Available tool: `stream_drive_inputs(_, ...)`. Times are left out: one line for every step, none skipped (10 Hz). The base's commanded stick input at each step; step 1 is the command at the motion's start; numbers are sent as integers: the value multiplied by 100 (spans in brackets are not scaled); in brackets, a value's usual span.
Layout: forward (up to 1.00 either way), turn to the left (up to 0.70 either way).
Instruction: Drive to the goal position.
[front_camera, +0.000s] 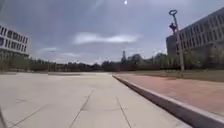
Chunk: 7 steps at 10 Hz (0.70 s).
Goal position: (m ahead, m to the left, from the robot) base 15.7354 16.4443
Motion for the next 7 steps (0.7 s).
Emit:
stream_drive_inputs(100,4)
stream_drive_inputs(100,10)
stream_drive_inputs(100,37)
stream_drive_inputs(100,40)
stream_drive_inputs(100,40)
stream_drive_inputs(100,40)
stream_drive_inputs(100,40)
